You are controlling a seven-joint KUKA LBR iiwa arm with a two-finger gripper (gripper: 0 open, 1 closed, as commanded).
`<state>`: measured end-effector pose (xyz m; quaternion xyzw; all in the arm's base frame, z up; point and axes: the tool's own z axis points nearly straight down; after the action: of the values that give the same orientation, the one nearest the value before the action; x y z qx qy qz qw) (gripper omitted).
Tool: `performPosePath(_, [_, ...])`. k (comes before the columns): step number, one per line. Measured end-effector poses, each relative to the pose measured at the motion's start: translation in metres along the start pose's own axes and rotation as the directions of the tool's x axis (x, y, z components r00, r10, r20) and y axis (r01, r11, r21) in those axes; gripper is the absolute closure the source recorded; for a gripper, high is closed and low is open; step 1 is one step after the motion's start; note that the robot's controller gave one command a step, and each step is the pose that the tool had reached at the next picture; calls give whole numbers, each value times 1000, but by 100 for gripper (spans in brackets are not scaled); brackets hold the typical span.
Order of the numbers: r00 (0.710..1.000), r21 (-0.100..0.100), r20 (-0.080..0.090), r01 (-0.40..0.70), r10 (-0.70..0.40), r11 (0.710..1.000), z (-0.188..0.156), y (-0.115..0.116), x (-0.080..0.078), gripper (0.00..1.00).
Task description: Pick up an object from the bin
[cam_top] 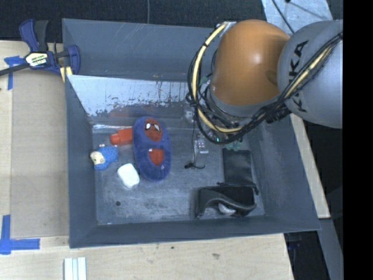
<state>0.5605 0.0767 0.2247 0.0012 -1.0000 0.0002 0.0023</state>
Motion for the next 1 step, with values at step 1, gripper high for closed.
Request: performPosePath(1, [996,-1,7,89,-89,996,119,35,-62,0])
